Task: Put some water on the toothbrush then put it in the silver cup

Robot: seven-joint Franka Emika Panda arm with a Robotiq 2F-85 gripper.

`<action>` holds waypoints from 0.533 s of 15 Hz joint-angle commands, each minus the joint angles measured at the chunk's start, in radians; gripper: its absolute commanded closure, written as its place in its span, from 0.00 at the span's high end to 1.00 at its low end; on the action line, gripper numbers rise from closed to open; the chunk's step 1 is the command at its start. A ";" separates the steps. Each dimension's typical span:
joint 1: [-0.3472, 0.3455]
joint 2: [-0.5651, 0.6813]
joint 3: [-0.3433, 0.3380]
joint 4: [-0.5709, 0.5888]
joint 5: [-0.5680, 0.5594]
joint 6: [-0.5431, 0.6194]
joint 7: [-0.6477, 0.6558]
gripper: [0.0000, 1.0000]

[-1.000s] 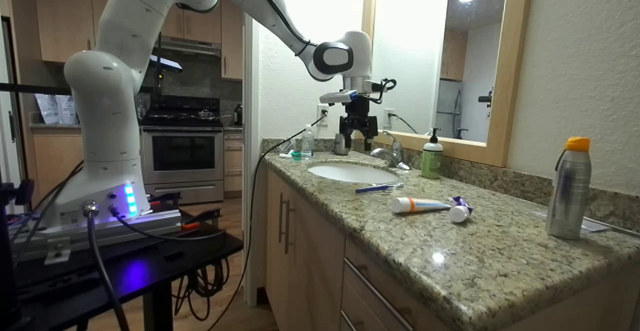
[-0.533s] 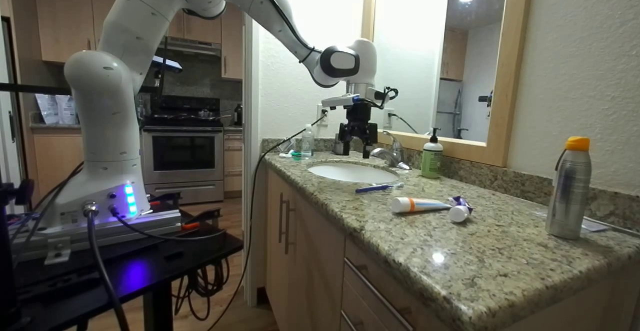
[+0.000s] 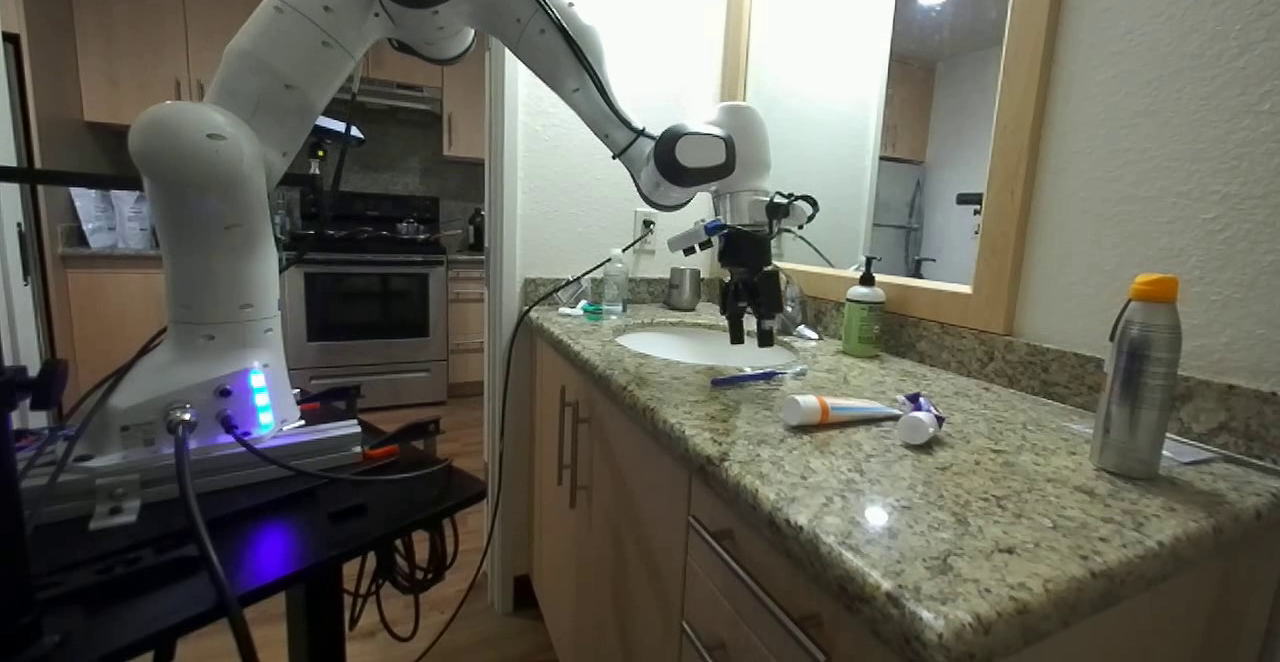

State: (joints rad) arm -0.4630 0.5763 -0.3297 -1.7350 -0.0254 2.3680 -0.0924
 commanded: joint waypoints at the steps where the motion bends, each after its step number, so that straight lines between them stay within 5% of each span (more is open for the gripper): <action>1: -0.008 0.028 -0.004 0.023 -0.013 -0.014 0.024 1.00; 3: -0.008 0.060 -0.012 0.047 -0.016 -0.018 0.040 1.00; 8: -0.155 0.077 0.121 0.130 0.146 -0.150 -0.275 1.00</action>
State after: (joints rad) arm -0.5187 0.6353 -0.2833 -1.6713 0.0491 2.2966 -0.2042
